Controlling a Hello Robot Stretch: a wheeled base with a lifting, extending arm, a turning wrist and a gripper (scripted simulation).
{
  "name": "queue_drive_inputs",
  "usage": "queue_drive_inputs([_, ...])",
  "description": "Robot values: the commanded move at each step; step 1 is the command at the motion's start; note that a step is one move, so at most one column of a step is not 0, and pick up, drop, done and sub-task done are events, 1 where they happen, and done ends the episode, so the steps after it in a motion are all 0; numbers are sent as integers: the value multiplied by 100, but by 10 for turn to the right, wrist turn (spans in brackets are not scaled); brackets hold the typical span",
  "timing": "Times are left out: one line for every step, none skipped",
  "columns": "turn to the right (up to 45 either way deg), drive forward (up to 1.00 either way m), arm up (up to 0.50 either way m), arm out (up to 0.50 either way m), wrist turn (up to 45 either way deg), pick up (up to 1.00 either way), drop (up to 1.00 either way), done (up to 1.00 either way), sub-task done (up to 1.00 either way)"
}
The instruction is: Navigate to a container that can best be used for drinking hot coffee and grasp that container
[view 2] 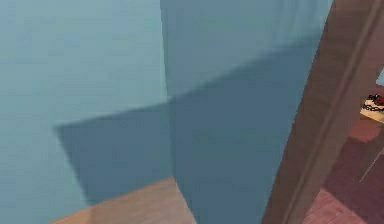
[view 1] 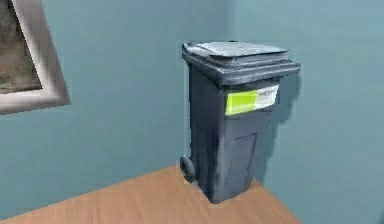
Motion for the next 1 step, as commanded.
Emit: queue_drive_inputs([-450, 0, 0, 0, 0, 0, 0, 0, 0])
